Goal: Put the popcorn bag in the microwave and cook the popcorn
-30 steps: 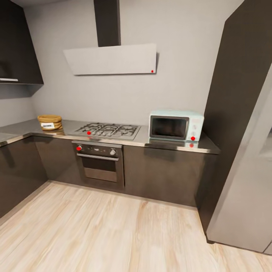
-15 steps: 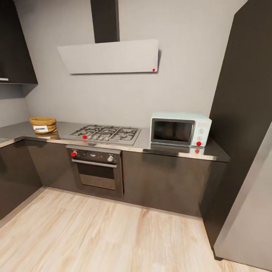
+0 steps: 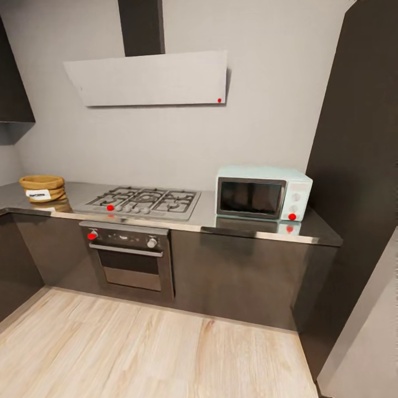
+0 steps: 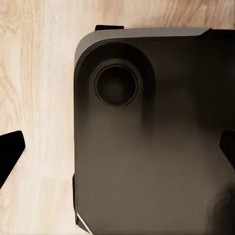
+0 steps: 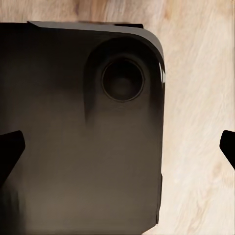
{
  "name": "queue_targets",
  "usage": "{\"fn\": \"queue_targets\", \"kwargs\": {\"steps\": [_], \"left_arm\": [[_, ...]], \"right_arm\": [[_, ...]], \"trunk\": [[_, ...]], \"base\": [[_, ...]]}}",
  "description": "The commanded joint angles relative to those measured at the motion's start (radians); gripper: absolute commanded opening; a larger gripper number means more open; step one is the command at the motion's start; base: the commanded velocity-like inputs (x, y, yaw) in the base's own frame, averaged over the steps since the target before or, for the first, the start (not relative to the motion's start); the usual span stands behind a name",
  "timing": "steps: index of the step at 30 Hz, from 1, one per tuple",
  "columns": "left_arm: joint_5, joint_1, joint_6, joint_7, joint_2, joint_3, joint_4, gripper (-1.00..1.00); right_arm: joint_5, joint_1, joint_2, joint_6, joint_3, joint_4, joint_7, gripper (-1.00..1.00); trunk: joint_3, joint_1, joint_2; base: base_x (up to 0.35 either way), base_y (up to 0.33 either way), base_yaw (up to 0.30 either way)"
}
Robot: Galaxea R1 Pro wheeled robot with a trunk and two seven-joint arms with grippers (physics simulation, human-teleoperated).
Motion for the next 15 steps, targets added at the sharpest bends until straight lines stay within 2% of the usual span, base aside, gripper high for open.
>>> {"fn": "queue_targets", "kwargs": {"steps": [1, 15], "left_arm": [[0.003, 0.000, -0.003, 0.001, 0.000, 0.000, 0.000, 1.00], [0.002, 0.000, -0.003, 0.001, 0.000, 0.001, 0.000, 1.00]], "right_arm": [[-0.001, 0.000, 0.001, -0.004, 0.000, 0.001, 0.000, 1.00], [-0.001, 0.000, 0.001, -0.004, 0.000, 0.001, -0.003, 1.00]], "trunk": [[-0.001, 0.000, 0.000], [-0.001, 0.000, 0.000]], "base": [[0.054, 0.000, -0.214], [0.005, 0.000, -0.220]]}}
